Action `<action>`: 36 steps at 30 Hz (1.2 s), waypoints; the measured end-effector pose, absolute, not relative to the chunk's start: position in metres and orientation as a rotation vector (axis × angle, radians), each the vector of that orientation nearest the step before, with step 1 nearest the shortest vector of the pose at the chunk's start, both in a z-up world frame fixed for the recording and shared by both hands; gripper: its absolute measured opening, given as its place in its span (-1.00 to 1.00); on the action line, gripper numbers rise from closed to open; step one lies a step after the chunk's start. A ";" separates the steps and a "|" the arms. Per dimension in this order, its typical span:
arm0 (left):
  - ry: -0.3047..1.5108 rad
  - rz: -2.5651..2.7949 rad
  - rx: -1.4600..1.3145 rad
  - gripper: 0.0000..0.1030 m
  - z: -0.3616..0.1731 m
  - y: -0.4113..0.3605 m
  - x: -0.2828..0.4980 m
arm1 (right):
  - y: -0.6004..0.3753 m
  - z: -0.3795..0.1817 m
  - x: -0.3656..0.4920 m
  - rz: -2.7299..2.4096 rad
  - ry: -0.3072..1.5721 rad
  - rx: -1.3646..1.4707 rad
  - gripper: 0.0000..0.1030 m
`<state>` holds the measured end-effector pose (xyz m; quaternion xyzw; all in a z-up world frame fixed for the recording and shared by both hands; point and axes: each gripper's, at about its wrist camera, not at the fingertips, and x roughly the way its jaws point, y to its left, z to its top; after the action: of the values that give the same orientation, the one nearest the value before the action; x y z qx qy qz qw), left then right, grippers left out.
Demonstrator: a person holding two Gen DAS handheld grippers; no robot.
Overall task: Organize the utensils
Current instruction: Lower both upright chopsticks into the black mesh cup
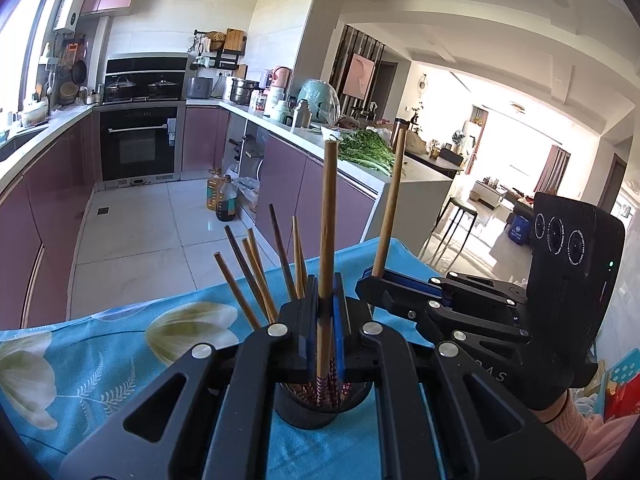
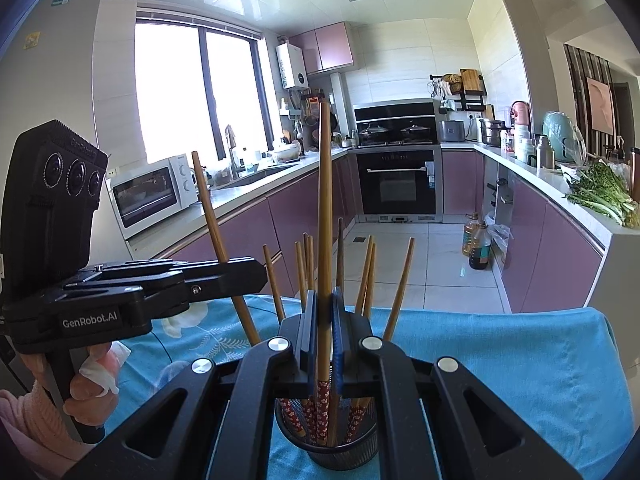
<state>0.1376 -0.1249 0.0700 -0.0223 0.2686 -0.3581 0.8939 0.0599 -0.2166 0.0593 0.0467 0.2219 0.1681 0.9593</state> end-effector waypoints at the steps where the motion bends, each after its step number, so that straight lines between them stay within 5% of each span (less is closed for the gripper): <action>1: 0.560 -0.741 -0.043 -0.86 0.069 -0.125 0.137 | -0.217 0.059 0.060 0.340 0.452 0.096 -0.89; 36: 0.631 -0.708 0.034 -0.86 0.033 -0.136 0.152 | -0.219 0.024 0.072 0.326 0.539 0.106 -0.88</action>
<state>0.1516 -0.1356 0.0333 0.0164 0.3040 -0.3409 0.8895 0.0718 -0.2188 0.0244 0.0520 0.2652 0.1600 0.9494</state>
